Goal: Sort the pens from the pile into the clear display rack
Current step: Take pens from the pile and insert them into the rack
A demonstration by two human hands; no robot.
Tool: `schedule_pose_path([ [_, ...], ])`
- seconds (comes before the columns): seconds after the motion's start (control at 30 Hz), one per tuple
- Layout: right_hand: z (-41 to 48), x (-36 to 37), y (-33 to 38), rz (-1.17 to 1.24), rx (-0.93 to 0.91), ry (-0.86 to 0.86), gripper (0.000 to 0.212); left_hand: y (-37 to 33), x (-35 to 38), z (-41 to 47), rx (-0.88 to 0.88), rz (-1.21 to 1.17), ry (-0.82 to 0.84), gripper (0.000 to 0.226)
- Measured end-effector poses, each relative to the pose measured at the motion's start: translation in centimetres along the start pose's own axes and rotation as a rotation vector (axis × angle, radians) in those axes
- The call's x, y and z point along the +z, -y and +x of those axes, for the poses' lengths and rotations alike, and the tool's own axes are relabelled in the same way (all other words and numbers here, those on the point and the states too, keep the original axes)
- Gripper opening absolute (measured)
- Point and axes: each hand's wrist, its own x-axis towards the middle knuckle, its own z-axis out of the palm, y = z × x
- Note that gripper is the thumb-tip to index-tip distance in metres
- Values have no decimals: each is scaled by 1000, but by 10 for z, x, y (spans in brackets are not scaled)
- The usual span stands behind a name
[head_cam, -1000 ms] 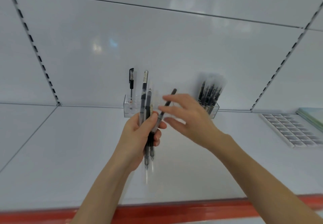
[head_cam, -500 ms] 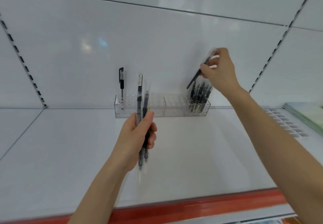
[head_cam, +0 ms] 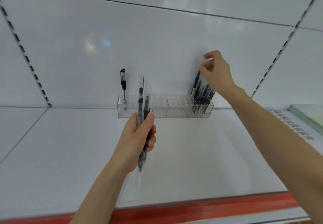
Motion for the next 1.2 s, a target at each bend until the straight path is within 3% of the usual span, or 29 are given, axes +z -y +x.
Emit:
schedule_pose_path([
  [0.1, 0, -1, 0, 2, -26, 9, 36, 1, 1, 0, 1, -5, -3, 24],
  [0.33, 3, 1, -7, -94, -87, 42, 20, 1, 2, 1, -3, -16, -10, 20],
  [0.53, 2, 0, -4, -284, -156, 100, 20, 1, 3, 1, 1, -33, -16, 21],
  [0.97, 9, -2, -3, -400, -66, 281, 22, 2, 5, -2, -3, -40, 15, 25],
  [1.03, 6, -2, -3, -422, -104, 246, 24, 2, 5, -4, 9, -35, 22, 29],
  [1.1, -4, -1, 3, -361, -192, 128, 26, 2, 4, -5, 21, -40, 40, 27],
  [1.2, -29, 3, 30, 51, -95, 78, 19, 0, 3, -7, 28, -49, 82, 20],
])
